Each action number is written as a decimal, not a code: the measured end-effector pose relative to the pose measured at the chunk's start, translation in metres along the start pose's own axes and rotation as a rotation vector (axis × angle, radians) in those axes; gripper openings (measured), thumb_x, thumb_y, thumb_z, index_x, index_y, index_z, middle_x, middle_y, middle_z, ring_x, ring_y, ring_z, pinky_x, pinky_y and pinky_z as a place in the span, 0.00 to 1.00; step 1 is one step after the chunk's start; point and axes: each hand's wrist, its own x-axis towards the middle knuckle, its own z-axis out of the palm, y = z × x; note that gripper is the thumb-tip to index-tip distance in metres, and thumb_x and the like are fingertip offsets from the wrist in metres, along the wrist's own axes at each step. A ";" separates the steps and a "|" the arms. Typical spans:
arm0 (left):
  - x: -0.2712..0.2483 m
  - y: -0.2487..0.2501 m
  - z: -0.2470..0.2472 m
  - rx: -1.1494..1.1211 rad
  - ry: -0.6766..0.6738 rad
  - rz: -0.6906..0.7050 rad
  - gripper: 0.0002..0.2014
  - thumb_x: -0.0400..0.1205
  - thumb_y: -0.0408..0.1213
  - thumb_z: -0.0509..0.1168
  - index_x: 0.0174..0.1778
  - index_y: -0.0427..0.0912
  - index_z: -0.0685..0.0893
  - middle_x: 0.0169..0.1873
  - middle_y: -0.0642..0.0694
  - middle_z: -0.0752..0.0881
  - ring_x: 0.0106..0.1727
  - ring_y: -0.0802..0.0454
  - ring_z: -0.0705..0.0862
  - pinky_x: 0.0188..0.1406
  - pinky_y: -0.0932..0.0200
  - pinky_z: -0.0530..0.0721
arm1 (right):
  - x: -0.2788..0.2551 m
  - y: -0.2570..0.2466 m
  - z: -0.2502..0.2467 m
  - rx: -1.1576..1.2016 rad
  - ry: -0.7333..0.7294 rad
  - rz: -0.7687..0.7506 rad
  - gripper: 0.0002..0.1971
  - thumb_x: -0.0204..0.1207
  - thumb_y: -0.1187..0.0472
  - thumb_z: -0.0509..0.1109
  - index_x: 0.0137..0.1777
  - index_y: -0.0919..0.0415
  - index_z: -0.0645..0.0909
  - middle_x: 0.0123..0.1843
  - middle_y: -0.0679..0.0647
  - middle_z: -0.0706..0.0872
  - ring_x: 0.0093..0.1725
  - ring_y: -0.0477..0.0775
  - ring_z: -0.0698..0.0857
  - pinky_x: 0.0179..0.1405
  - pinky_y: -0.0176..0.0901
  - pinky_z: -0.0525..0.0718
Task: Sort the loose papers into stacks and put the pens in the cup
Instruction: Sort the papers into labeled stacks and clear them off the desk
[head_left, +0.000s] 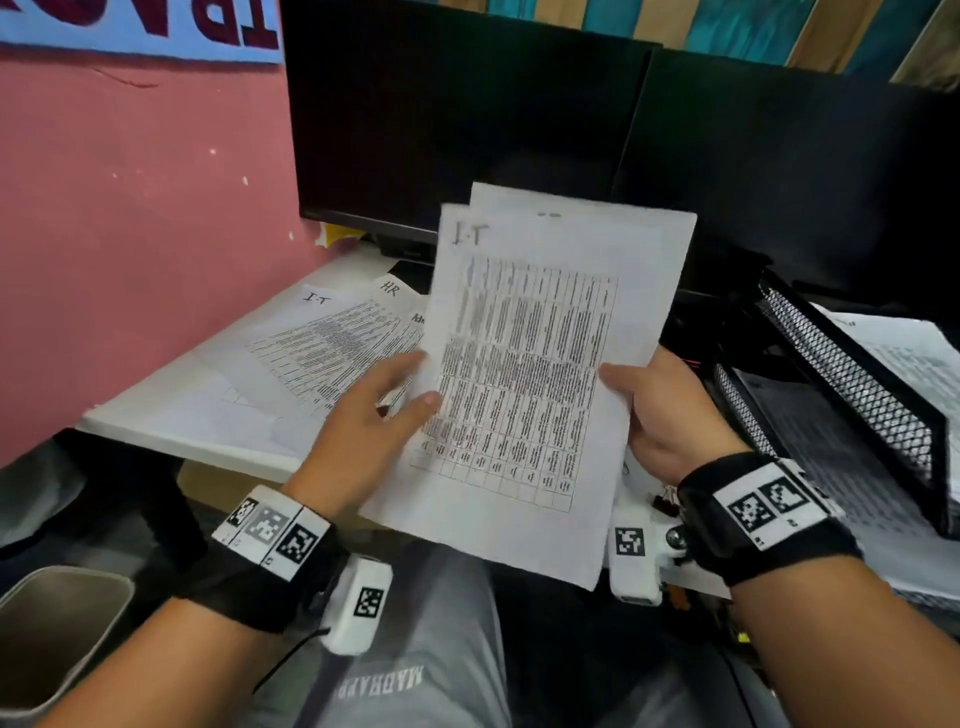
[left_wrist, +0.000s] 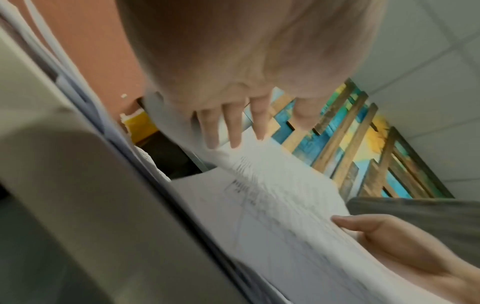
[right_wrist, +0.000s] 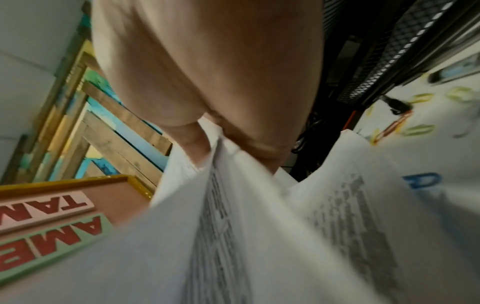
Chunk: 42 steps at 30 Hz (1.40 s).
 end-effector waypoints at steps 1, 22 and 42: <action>0.003 -0.002 -0.006 -0.001 0.061 -0.039 0.29 0.82 0.47 0.75 0.80 0.60 0.76 0.74 0.61 0.83 0.76 0.59 0.79 0.79 0.41 0.77 | -0.001 -0.006 0.004 0.038 -0.033 -0.018 0.22 0.88 0.77 0.59 0.65 0.52 0.87 0.60 0.52 0.96 0.59 0.55 0.95 0.51 0.51 0.94; 0.018 -0.013 -0.032 -0.178 0.258 -0.136 0.05 0.85 0.37 0.73 0.49 0.42 0.94 0.47 0.47 0.96 0.52 0.43 0.94 0.60 0.39 0.90 | 0.044 0.024 -0.057 -0.254 0.375 0.340 0.08 0.84 0.60 0.73 0.61 0.58 0.84 0.59 0.59 0.81 0.49 0.61 0.81 0.54 0.63 0.86; 0.021 -0.022 -0.035 -0.202 0.318 -0.188 0.04 0.86 0.34 0.72 0.51 0.46 0.92 0.46 0.53 0.96 0.50 0.53 0.95 0.55 0.51 0.88 | 0.034 0.000 -0.050 -0.509 0.360 0.051 0.09 0.84 0.66 0.69 0.61 0.60 0.85 0.54 0.57 0.92 0.50 0.61 0.92 0.44 0.48 0.89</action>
